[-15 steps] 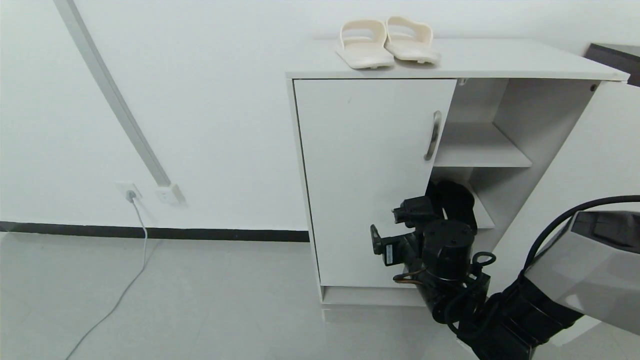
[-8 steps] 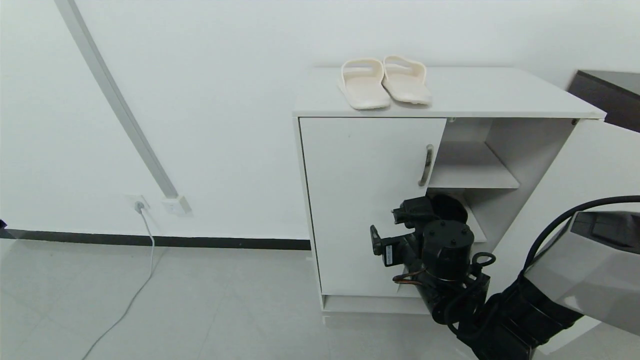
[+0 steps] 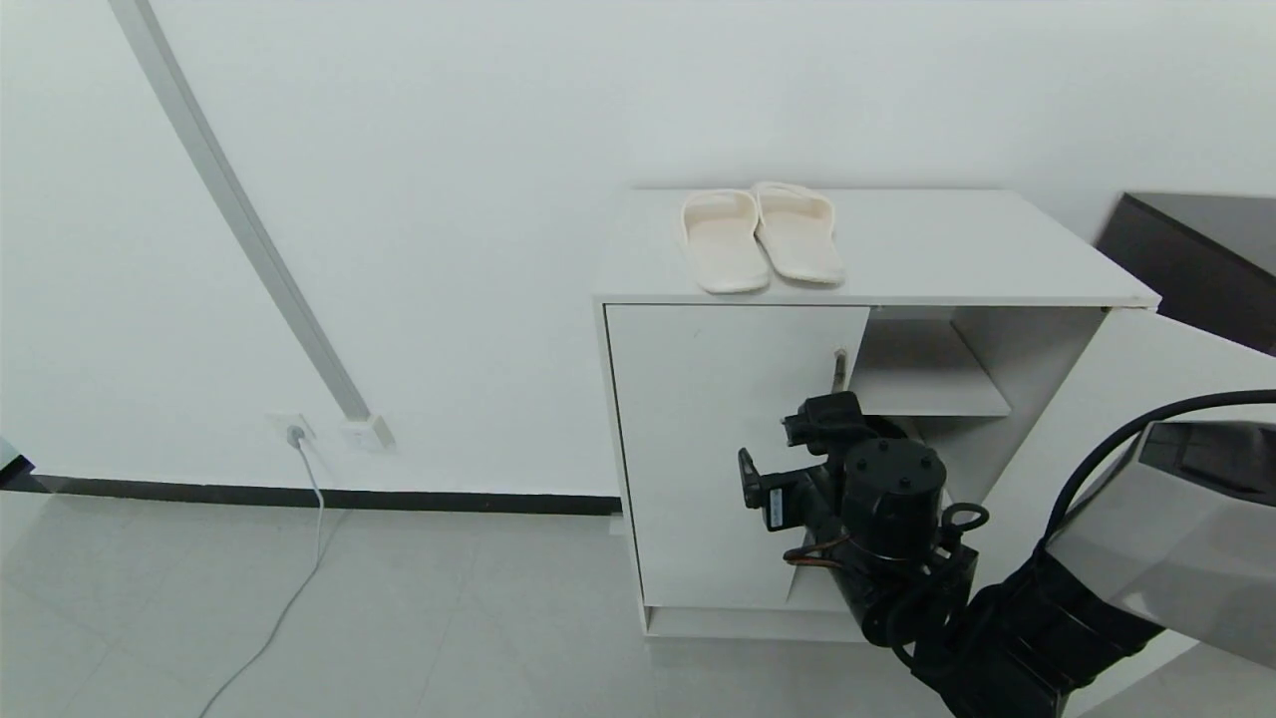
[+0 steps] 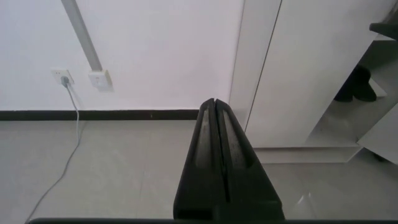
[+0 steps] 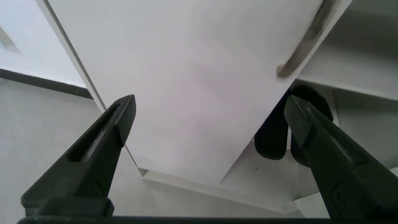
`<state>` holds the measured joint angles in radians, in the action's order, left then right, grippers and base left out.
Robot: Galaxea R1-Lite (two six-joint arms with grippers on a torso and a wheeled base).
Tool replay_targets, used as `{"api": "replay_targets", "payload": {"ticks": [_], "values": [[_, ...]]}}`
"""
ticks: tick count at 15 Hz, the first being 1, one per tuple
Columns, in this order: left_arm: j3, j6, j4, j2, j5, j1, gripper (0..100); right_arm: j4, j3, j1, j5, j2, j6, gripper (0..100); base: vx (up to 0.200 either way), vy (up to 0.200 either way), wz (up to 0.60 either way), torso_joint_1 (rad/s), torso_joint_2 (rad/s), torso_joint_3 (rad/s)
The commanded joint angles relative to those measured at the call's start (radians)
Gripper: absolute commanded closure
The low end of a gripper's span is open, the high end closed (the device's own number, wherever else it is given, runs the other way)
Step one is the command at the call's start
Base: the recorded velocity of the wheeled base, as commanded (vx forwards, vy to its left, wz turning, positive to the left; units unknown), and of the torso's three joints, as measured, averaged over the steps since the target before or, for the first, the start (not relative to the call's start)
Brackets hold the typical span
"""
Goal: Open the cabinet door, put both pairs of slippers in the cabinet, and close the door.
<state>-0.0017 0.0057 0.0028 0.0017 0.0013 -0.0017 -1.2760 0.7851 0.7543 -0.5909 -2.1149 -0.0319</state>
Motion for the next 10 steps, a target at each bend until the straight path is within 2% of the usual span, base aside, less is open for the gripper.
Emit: {"api": "replay_targets", "payload": {"ticks": [1,6,10], "values": [[0.0,0.0,0.0,0.0,0.0,0.0,100,0.0,-0.001,0.0,0.0,0.003,0.0,0,0.0,0.0,0.0,0.212,-0.52,-0.31],[0.0,0.0,0.0,0.001,0.0,0.0,100,0.0,-0.001,-0.003,0.0,0.003,0.0,0,0.0,0.0,0.0,0.235,-0.55,-0.317],[0.0,0.0,0.0,0.0,0.0,0.0,100,-0.003,-0.001,-0.003,0.002,0.003,-0.002,0,0.0,0.0,0.0,0.094,-0.2,-0.111]]}}
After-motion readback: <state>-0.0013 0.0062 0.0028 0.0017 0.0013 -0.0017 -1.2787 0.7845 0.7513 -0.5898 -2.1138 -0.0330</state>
